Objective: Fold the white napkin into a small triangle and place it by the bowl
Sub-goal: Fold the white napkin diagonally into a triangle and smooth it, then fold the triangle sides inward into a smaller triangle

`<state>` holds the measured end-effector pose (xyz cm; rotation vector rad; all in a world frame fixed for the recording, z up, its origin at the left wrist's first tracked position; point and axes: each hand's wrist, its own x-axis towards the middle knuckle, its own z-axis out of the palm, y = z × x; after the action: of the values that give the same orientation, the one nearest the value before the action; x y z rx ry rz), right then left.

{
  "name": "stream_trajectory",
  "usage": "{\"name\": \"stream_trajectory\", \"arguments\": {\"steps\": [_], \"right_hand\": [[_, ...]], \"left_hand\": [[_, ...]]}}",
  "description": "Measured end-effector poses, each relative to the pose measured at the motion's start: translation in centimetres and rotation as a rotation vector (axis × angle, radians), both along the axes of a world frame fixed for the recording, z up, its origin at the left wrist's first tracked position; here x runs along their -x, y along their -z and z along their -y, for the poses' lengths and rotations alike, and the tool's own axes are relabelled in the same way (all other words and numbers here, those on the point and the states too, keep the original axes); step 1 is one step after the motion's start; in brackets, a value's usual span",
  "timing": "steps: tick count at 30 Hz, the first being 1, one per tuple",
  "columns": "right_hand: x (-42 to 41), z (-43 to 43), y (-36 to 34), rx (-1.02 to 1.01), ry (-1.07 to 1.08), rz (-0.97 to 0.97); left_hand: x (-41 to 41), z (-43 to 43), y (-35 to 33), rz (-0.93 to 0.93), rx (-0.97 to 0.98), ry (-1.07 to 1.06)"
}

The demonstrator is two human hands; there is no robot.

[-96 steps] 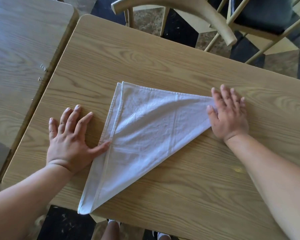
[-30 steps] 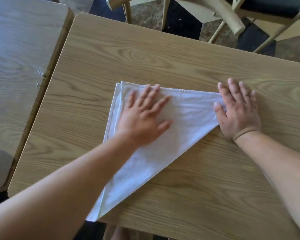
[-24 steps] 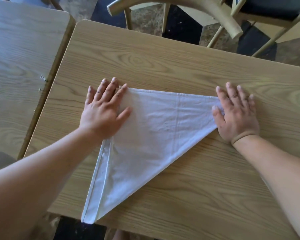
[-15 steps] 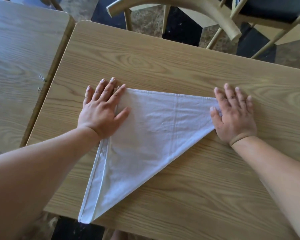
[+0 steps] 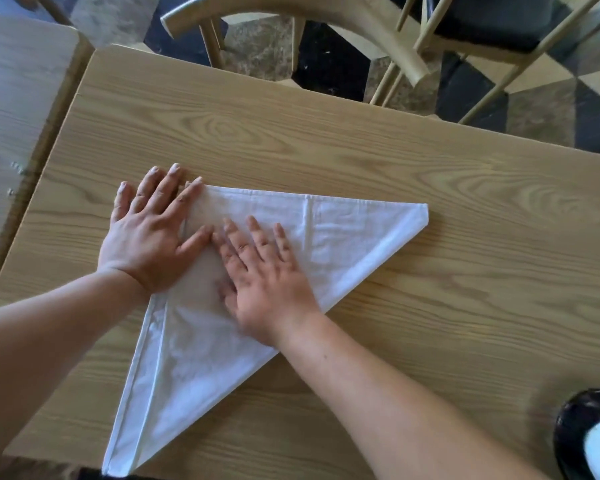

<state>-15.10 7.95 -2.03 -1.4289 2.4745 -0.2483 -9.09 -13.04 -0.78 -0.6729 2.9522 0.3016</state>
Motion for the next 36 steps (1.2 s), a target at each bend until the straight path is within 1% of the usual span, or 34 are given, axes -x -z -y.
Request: {"name": "stream_trajectory", "arguments": {"steps": [2, 5, 6, 8, 10, 12, 14, 16, 18, 20, 21, 22, 23, 25, 26, 30, 33, 36], "right_hand": [[2.3, -2.1, 0.7, -0.003, 0.046, -0.055], [7.6, -6.6, 1.1, -0.027, 0.214, -0.134], [9.7, -8.3, 0.9, -0.060, 0.274, -0.157], [13.4, -11.1, 0.2, -0.169, 0.366, -0.131], [15.2, -12.5, -0.5, -0.217, 0.389, -0.118], [15.2, -12.5, -0.7, -0.209, 0.388, -0.122], [14.8, -12.1, -0.8, -0.188, 0.395, -0.117], [14.5, -11.9, -0.9, -0.160, 0.449, -0.109], [14.0, -12.2, -1.5, -0.036, 0.583, -0.122], [13.0, -12.9, -2.0, 0.144, 0.720, -0.201], [12.4, -13.4, -2.3, 0.201, 0.798, -0.225], [11.9, -13.8, -2.4, 0.223, 0.882, -0.196], [11.5, -14.0, -2.7, 0.216, 0.978, -0.125], [11.3, -14.1, -3.2, 0.130, 1.167, 0.044], [11.3, -14.0, -3.6, 0.078, 1.216, 0.111], [11.7, -12.4, -4.8, 0.032, 1.196, 0.354], [11.8, -11.1, -4.9, 0.034, 1.230, 0.430], [12.3, -11.0, -5.0, 0.124, 1.294, 0.489]], "left_hand": [[0.1, 0.1, 0.2, 0.001, 0.003, -0.003], [0.1, 0.0, 0.2, -0.008, -0.002, -0.001], [0.0, -0.1, 0.1, -0.010, -0.004, -0.001], [0.1, -0.1, 0.0, -0.010, -0.007, -0.001], [0.1, -0.1, 0.0, -0.006, -0.010, 0.001], [0.1, -0.1, 0.0, -0.001, -0.008, 0.003], [-0.1, -0.1, 0.0, 0.004, -0.001, 0.003], [-0.1, -0.1, 0.0, 0.008, -0.002, 0.004], [-0.1, -0.1, -0.1, 0.012, -0.005, 0.006], [-0.1, -0.1, -0.2, 0.012, -0.010, 0.005], [-0.2, -0.1, -0.3, 0.012, -0.014, 0.004], [-0.2, -0.1, -0.3, 0.011, -0.018, 0.005], [-0.2, -0.1, -0.3, 0.011, -0.019, 0.006], [-0.2, -0.1, -0.3, 0.011, -0.016, 0.008], [-0.2, -0.2, -0.3, 0.014, -0.014, 0.009], [-0.3, -0.2, -0.3, 0.012, -0.015, 0.003], [-0.6, -0.3, -0.5, -0.028, -0.043, -0.008], [-1.2, -0.3, -0.9, -0.091, -0.123, -0.002]]}}
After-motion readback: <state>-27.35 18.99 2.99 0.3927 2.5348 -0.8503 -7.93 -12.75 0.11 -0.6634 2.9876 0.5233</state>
